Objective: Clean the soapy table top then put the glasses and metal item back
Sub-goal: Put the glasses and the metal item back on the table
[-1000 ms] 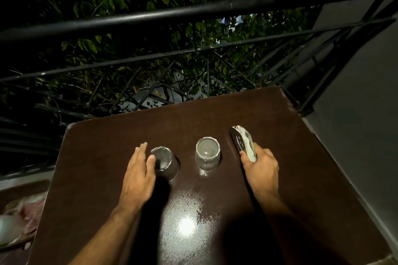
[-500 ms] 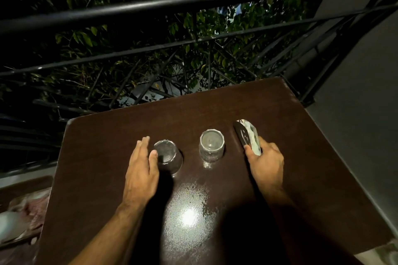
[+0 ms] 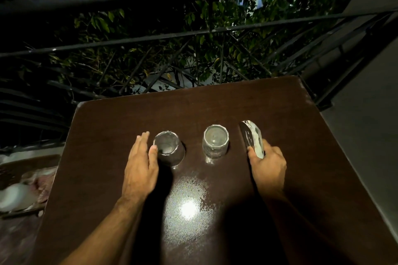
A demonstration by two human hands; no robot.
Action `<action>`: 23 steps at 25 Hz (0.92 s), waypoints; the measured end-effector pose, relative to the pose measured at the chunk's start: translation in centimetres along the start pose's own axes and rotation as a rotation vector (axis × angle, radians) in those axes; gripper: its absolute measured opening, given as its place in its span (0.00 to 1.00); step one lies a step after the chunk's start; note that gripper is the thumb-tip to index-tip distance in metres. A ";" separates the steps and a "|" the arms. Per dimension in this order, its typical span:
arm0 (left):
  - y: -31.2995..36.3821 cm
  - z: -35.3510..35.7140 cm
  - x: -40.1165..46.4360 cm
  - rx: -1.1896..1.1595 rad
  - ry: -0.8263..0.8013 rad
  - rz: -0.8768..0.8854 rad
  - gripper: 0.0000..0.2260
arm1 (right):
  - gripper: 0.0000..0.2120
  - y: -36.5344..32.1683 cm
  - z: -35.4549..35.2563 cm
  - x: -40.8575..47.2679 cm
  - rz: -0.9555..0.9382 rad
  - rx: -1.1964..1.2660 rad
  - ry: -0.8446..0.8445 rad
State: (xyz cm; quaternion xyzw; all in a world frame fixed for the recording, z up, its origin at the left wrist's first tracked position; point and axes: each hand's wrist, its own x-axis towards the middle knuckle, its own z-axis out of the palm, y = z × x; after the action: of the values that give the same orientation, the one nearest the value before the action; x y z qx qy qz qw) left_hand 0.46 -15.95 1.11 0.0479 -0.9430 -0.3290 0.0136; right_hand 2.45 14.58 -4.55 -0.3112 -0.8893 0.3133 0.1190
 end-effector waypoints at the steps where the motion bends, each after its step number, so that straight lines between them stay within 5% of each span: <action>1: -0.1 0.1 0.0 -0.003 0.002 -0.003 0.23 | 0.22 0.1 0.1 0.1 -0.004 0.016 0.006; 23: 1.4 0.8 0.1 0.024 -0.003 0.046 0.23 | 0.24 -0.2 -0.2 0.1 0.035 0.001 -0.073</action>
State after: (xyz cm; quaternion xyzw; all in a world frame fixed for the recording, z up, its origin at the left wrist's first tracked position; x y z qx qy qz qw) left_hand 0.15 -14.40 1.34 0.0259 -0.9478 -0.3174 0.0191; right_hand 2.32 14.62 -4.30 -0.3150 -0.8873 0.3270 0.0811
